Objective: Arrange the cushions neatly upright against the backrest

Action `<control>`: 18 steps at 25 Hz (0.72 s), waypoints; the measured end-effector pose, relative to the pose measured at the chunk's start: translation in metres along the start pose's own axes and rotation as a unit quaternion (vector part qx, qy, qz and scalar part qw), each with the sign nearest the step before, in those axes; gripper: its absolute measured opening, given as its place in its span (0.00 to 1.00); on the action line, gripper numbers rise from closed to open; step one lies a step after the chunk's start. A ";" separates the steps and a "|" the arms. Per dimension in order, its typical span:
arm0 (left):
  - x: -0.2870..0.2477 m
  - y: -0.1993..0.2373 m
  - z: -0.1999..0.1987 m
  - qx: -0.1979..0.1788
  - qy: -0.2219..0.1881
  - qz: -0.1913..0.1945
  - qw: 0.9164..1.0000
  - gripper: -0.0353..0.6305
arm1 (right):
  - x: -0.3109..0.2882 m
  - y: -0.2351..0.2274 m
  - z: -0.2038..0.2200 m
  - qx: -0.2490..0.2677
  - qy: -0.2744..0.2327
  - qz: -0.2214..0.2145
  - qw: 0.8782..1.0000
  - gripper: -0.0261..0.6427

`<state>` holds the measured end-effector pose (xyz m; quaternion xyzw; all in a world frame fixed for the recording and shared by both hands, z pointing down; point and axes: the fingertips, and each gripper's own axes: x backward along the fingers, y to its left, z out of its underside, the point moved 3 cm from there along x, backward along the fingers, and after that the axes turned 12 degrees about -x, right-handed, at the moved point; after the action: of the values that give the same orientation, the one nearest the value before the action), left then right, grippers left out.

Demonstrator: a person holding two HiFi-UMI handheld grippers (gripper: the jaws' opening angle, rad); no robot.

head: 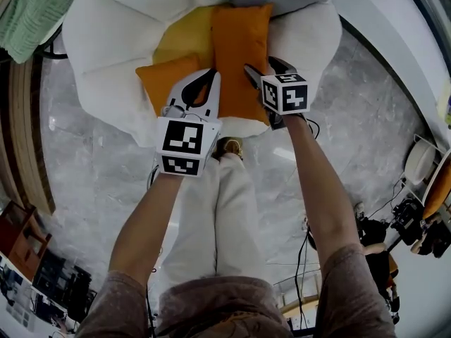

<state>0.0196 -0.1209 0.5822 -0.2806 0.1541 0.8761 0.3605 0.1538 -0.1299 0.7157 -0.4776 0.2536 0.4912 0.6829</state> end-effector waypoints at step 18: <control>-0.012 0.003 0.011 0.004 0.004 0.006 1.000 0.06 | -0.033 -0.016 0.013 -0.098 0.058 -0.033 0.993 0.47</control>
<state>0.0201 -0.1248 0.5982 -0.2819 0.1609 0.8763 0.3561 0.1542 -0.1330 0.7544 -0.5780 0.2279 0.4622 0.6327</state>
